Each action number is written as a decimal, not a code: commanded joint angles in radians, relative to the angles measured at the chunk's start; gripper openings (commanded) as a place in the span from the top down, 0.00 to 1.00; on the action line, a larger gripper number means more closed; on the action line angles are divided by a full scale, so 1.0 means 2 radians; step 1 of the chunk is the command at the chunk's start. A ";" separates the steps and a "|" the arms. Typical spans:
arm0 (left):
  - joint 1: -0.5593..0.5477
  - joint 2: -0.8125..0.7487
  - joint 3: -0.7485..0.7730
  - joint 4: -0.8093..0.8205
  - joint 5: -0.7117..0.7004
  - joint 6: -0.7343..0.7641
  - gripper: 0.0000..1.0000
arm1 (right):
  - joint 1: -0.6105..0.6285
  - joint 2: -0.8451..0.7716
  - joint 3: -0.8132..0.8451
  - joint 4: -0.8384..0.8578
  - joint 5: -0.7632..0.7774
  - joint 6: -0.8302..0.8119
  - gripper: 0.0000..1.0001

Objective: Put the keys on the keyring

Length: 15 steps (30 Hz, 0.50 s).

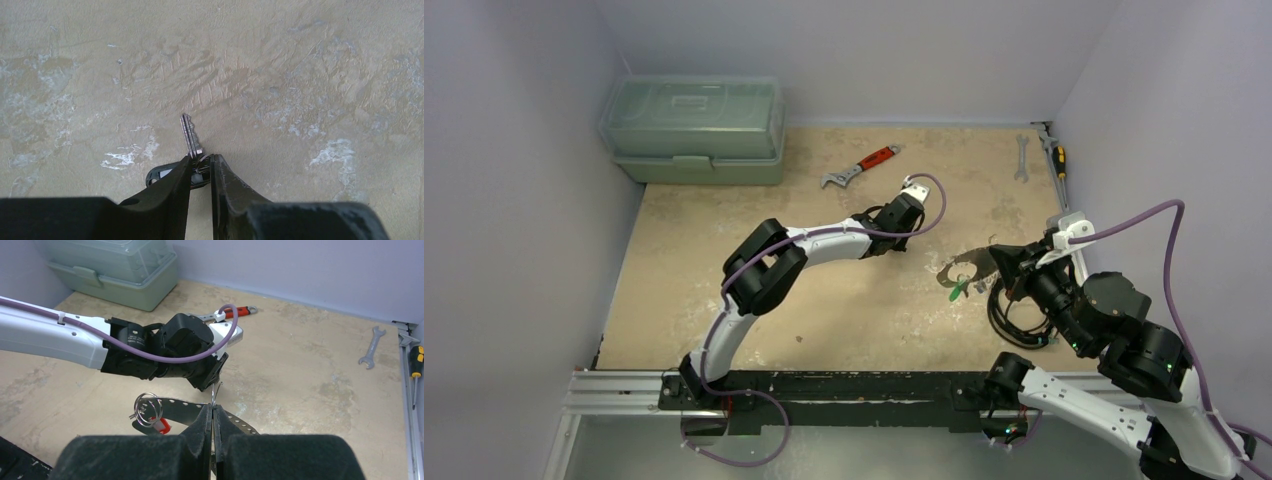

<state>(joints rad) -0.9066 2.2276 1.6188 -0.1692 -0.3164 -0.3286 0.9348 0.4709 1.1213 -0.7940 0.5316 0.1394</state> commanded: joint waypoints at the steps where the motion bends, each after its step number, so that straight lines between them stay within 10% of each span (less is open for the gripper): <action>1: -0.003 0.002 0.020 -0.002 -0.005 0.008 0.80 | 0.000 -0.005 0.009 0.021 0.002 0.006 1.00; 15: -0.003 -0.009 0.005 0.008 0.008 0.010 1.00 | 0.000 -0.004 0.006 0.023 0.002 0.005 1.00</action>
<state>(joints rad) -0.9066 2.2276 1.6196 -0.1680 -0.3176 -0.3214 0.9348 0.4709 1.1210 -0.7937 0.5316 0.1417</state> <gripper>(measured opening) 0.008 0.005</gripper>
